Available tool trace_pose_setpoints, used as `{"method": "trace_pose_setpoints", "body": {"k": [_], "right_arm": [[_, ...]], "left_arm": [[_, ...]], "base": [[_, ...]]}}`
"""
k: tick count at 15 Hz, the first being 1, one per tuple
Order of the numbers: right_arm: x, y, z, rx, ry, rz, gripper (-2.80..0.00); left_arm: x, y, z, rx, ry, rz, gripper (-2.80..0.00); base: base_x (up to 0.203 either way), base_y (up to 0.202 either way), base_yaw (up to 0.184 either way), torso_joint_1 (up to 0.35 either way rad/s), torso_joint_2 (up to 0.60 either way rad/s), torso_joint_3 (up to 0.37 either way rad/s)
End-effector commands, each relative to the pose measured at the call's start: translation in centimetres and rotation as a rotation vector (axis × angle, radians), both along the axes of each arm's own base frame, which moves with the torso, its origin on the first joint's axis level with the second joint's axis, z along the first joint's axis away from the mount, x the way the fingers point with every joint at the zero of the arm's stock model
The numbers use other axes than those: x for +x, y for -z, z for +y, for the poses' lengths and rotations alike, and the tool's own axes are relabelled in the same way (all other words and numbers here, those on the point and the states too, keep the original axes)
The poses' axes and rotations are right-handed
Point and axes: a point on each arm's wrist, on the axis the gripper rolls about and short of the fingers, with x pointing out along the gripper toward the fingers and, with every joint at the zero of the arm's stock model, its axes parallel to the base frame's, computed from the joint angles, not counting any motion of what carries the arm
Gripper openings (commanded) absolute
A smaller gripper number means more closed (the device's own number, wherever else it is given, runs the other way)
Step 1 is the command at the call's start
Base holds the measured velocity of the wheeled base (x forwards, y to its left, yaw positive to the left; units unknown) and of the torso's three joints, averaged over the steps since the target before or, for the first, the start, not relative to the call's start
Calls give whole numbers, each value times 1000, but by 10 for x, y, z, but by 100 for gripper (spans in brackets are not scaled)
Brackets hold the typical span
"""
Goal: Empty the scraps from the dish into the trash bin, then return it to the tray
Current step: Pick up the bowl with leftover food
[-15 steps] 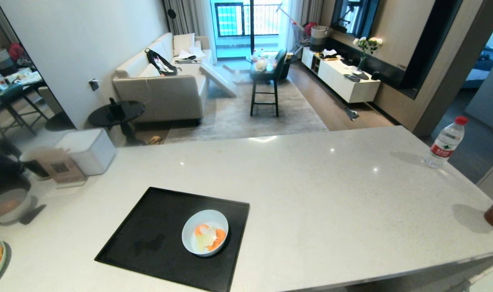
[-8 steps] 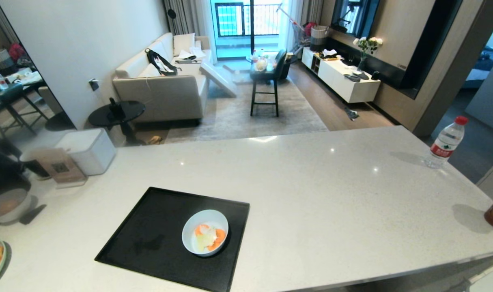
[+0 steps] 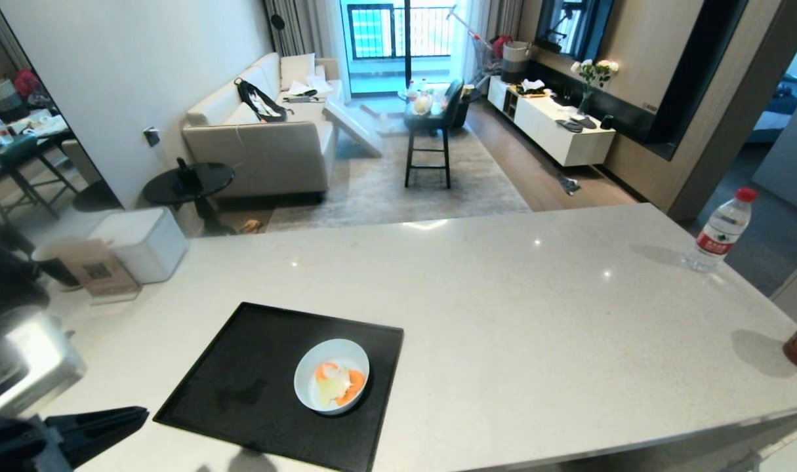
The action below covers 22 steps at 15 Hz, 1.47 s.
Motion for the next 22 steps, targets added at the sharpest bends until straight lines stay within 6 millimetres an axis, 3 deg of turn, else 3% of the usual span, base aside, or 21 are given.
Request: {"method": "trace_pose_setpoints", "body": {"k": [1,4,11,15,19,20,22], "right_arm": [[0,0,0,1,0,-1,-280],[0,0,0,1,1,-1,-280],[0,0,0,1,0,-1,-280],[0,0,0,1,0,-1,-280],[0,0,0,1,0,-1,-280],[0,0,0,1,0,-1,-280],[0,0,0,1,0,-1,-280]], "left_arm": [[35,7,-29,71,31,128,-280],[51,19,-64,78,-66,222,-280],[104,38,-114,4,-290,336,-280],[128,40,-132,-20,-342,368,-280],[139,49,-135,-17,-426,436,-280],[141,51,-134,-25,-449,446,0],[148,58,-136,-45,-485,456,0]], "base": [[0,0,0,0,0,0],[0,0,0,0,0,0],[0,0,0,0,0,0],[0,0,0,0,0,0],[0,0,0,0,0,0],[0,0,0,0,0,0],[0,0,0,0,0,0]]}}
